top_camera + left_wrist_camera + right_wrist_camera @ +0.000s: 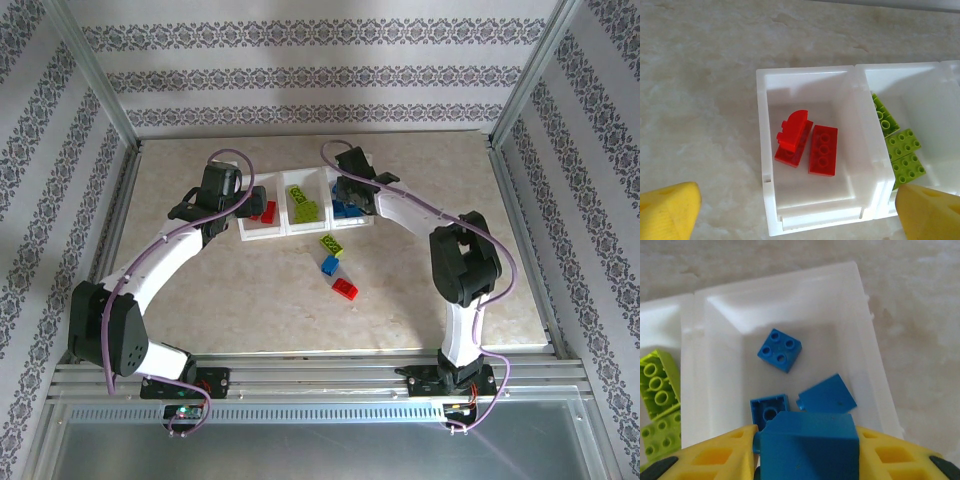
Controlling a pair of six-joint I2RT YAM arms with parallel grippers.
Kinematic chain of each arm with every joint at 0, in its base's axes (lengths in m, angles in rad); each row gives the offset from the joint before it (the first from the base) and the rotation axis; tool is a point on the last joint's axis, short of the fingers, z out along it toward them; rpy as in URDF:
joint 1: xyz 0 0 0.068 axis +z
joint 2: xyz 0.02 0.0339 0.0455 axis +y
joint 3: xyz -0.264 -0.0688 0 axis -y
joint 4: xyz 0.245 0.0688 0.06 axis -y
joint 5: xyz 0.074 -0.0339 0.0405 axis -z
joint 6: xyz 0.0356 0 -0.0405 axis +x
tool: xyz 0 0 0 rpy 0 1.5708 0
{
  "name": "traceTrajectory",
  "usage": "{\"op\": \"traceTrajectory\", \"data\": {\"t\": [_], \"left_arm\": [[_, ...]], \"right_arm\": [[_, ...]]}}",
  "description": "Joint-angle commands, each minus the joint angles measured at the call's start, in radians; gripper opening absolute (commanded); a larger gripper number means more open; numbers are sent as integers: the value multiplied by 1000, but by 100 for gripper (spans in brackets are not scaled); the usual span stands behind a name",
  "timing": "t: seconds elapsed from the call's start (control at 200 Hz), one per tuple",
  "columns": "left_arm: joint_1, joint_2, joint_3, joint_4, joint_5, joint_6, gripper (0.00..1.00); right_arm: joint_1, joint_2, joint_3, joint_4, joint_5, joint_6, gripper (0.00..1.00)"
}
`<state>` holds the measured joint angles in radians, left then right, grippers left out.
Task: Sort the legos into containers by color
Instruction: Place the lego in the container.
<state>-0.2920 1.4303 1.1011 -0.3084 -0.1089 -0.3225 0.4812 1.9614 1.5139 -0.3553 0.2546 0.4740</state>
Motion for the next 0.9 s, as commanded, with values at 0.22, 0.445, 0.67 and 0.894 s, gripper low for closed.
{"op": "traceTrajectory", "data": {"t": [0.22, 0.445, 0.67, 0.894], "left_arm": [[16, -70, -51, 15, 42, 37, 100], [14, -107, -91, 29, 68, 45, 100], [-2, -150, -158, 74, 135, 33, 100], [-73, -174, -223, 89, 137, 12, 100]], "right_arm": [[-19, 103, 147, -17, 86, -88, 56], [-23, 102, 156, -28, 77, -82, 59], [-15, 21, 94, -26, 77, -74, 67], [-3, -87, -4, -13, 74, -48, 78]]}}
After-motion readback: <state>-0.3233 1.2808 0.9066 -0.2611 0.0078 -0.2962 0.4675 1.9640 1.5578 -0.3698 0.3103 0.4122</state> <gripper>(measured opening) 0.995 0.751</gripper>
